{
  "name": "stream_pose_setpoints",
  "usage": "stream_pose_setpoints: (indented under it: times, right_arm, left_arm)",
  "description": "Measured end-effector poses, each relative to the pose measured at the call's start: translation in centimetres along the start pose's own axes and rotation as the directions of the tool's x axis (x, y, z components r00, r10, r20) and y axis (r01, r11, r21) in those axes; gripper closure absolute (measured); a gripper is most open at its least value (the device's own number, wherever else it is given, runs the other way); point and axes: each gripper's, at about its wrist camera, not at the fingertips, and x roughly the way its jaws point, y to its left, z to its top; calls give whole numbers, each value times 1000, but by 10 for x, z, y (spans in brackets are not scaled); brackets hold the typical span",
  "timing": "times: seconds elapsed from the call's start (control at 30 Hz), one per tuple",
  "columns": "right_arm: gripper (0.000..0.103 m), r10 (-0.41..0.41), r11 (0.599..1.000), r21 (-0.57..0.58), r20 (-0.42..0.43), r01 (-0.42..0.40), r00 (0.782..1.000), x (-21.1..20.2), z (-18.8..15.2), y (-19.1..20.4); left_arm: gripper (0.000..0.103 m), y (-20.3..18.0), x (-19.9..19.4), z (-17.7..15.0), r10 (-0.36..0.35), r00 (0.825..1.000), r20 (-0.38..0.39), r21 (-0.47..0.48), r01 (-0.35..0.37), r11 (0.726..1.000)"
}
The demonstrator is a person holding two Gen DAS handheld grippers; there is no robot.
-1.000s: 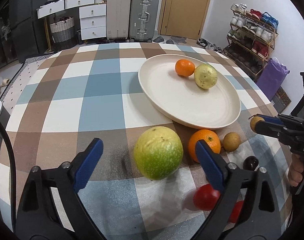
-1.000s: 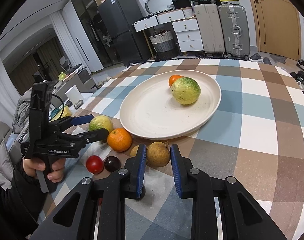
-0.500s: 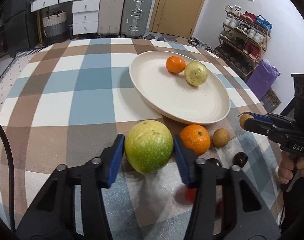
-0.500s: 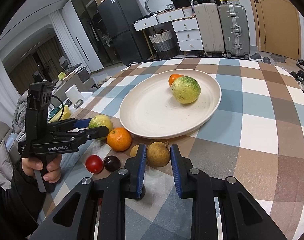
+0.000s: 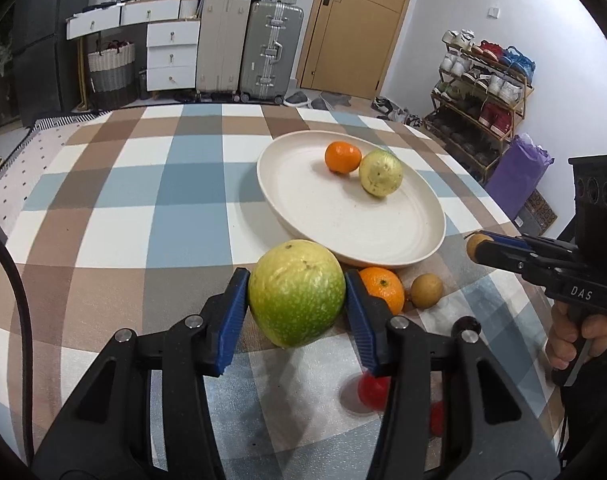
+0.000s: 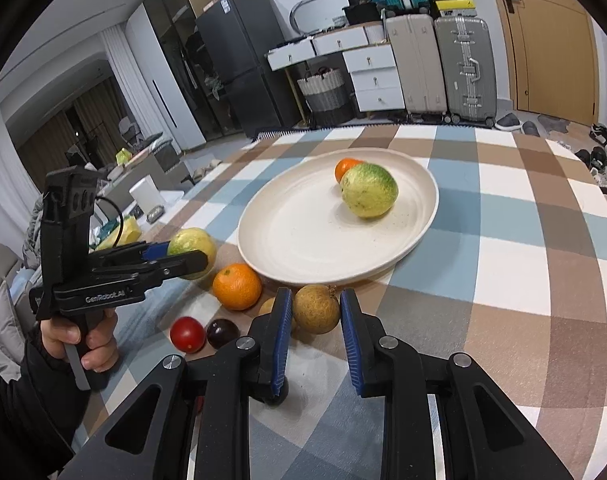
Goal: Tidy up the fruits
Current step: 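Carry the green citrus with the left gripper while the right carries the brown fruit over the plate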
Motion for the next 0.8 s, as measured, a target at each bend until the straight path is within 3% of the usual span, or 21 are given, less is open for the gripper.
stream_pose_setpoints:
  times: [0.47, 0.6, 0.8]
  right_arm:
    - [78, -12, 1000, -8, 107, 13, 994, -16, 5, 1]
    - [78, -38, 999, -7, 171, 40, 985, -25, 5, 1]
    - [78, -45, 999, 10, 180, 44, 983, -26, 7, -2]
  left_arm:
    - [58, -22, -21, 12, 35, 995, 98, 26, -38, 999]
    - [58, -25, -17, 19, 36, 994, 104, 14, -38, 999]
    - [58, -31, -8, 27, 44, 994, 101, 27, -47, 999]
